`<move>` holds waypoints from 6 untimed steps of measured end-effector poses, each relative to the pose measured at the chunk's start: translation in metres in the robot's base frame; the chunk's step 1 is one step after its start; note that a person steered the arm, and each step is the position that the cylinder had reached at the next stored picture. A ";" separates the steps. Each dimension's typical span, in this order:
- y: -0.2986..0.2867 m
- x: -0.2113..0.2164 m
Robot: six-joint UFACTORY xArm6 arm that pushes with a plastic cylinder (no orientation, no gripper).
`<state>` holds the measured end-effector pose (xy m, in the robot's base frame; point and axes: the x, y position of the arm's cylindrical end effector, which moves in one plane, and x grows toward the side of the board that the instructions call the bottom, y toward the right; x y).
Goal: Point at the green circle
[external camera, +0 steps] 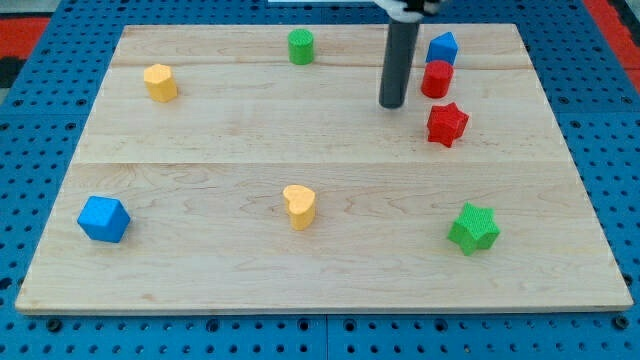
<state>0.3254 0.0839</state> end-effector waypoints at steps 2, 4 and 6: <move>-0.022 -0.084; -0.090 -0.132; -0.110 -0.072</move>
